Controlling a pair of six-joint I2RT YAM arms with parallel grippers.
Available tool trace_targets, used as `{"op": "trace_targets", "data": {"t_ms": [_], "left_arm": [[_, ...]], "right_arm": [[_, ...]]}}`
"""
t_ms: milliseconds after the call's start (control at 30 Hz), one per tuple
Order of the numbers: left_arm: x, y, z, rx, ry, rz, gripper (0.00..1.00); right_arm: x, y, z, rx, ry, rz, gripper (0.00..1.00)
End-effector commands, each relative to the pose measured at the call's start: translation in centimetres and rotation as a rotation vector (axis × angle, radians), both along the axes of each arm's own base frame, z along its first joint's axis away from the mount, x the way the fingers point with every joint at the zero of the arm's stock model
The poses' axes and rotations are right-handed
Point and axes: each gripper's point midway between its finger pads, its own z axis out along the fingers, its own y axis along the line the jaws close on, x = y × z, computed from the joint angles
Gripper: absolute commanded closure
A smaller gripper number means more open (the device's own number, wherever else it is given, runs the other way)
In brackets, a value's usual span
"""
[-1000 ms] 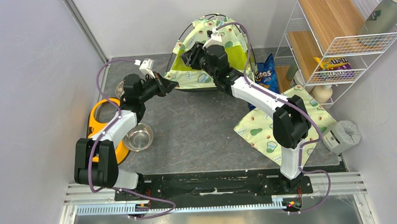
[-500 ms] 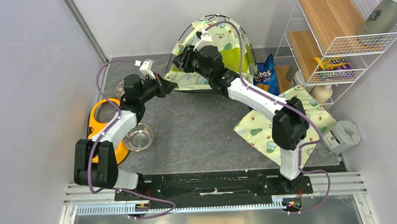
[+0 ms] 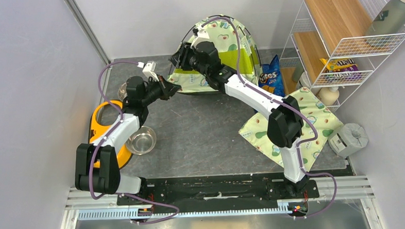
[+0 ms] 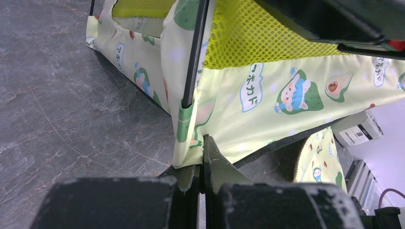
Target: Set up the pet tent
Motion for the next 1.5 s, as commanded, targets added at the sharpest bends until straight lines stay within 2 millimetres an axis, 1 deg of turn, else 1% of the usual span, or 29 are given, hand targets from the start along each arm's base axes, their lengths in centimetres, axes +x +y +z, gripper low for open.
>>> {"op": "trace_targets", "data": {"t_ms": [0,67,100,133,233,300,400,433,533,667,733,767,1000,1100,1200,1367,1467], "left_arm": [[-0.4,-0.1,1.1,0.033,-0.07,-0.012,0.98],[-0.4,-0.1,1.1,0.035,-0.071,-0.012,0.98],[-0.4,-0.1,1.1,0.035,-0.07,-0.013,0.98],[-0.4,-0.1,1.1,0.036,-0.071,-0.014,0.98],[-0.4,-0.2,1.0,0.038,-0.069,-0.016,0.98],[-0.5,-0.1,1.0,0.042,-0.069,-0.013,0.98],[-0.5,0.0,1.1,0.045,-0.071,-0.007,0.98],[-0.5,0.0,1.1,0.046,-0.07,-0.005,0.98],[-0.5,0.2,1.1,0.053,-0.073,0.004,0.98],[-1.0,0.3,0.9,0.06,-0.069,0.002,0.98],[-1.2,0.4,0.8,0.063,-0.068,0.003,0.98],[-1.3,0.5,0.8,0.068,-0.071,0.007,0.98],[-1.1,1.9,0.3,0.119,-0.069,0.074,0.98],[-0.9,2.2,0.1,0.123,-0.064,0.089,0.98],[-0.9,2.3,0.1,0.125,-0.065,0.092,0.98],[-0.9,2.7,-0.1,0.136,-0.066,0.104,0.98],[-0.8,3.0,-0.6,0.144,-0.06,0.113,0.98]], "right_arm": [[0.7,0.2,0.5,-0.004,0.006,-0.017,0.51],[0.9,0.5,0.4,-0.002,0.007,-0.018,0.52],[1.1,0.5,-0.2,-0.013,0.023,-0.018,0.52],[1.1,0.7,-0.3,-0.016,0.027,-0.016,0.53],[1.7,1.0,-0.6,-0.021,0.036,-0.024,0.58],[1.9,1.0,-0.7,-0.023,0.041,-0.038,0.67],[2.2,0.3,-1.1,-0.038,0.049,-0.075,0.9],[2.3,0.0,-1.1,-0.043,0.044,-0.089,1.0],[2.6,-1.2,-1.0,-0.065,0.021,-0.142,1.0],[3.1,-2.7,0.0,-0.082,-0.033,-0.211,1.0],[3.3,-3.3,0.1,-0.098,-0.044,-0.238,1.0],[3.5,-3.5,0.7,-0.086,-0.068,-0.25,1.0],[3.4,-5.0,1.1,-0.103,-0.103,-0.303,1.0],[3.4,-5.9,1.6,-0.096,-0.114,-0.338,1.0],[3.3,-6.2,1.8,-0.086,-0.12,-0.349,1.0],[3.2,-7.3,2.2,-0.038,-0.119,-0.382,1.0],[3.1,-7.5,3.1,0.009,-0.114,-0.365,1.0]]}}
